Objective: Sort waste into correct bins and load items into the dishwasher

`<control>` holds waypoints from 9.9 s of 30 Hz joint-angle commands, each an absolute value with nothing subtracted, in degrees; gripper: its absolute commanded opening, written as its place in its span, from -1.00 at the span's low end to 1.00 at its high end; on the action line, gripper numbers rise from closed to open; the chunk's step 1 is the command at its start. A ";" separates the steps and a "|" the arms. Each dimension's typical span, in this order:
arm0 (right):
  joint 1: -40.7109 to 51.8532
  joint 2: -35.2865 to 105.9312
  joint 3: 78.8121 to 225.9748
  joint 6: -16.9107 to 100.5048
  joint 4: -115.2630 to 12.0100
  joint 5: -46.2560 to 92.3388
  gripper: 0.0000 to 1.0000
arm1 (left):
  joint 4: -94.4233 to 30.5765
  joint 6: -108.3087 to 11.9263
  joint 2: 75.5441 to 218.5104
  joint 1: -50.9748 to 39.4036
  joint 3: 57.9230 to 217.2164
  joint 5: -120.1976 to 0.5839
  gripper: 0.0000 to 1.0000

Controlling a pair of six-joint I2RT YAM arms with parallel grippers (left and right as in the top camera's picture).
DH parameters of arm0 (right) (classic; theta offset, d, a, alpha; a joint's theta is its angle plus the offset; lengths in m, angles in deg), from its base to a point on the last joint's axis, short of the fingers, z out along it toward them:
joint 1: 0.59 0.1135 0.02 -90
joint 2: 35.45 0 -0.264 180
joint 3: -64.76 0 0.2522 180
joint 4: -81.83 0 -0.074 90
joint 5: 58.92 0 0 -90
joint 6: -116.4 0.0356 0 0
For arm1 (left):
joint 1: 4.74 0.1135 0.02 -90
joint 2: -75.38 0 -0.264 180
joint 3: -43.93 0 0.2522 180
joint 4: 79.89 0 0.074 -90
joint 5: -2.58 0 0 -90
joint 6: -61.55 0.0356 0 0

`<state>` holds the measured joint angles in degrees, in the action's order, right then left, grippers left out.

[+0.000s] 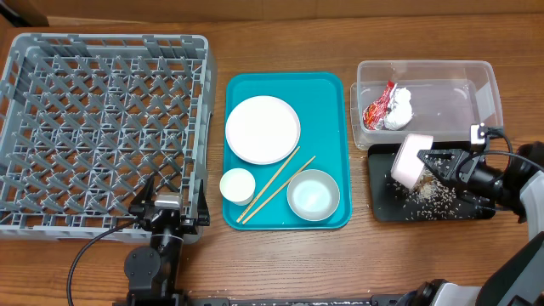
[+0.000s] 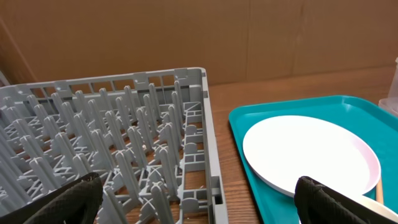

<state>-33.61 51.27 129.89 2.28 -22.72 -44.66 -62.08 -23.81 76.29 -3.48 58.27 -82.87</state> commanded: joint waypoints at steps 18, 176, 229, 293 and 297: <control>-42.77 49.85 122.85 3.26 -26.00 -58.85 -0.92 | -62.08 -24.18 75.70 -3.15 57.97 -82.30 0.99; 39.46 81.60 178.17 54.80 -19.44 7.40 -0.03 | -62.14 -24.18 75.70 -3.15 57.97 -82.06 0.99; 18.59 66.68 172.16 42.30 -25.02 -13.51 -0.92 | -40.57 -92.88 105.66 -3.15 87.32 -48.83 1.00; 24.38 66.68 157.96 47.63 -51.16 -29.78 -0.92 | -131.34 -139.80 158.43 -3.24 87.45 -11.04 1.00; 24.29 66.68 157.96 47.13 -51.18 -31.09 -0.92 | -131.36 -139.91 158.43 -3.15 87.45 -11.37 1.00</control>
<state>24.25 66.79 157.89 47.76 -51.07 -29.12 -130.99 -139.54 158.45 -3.39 86.95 -9.95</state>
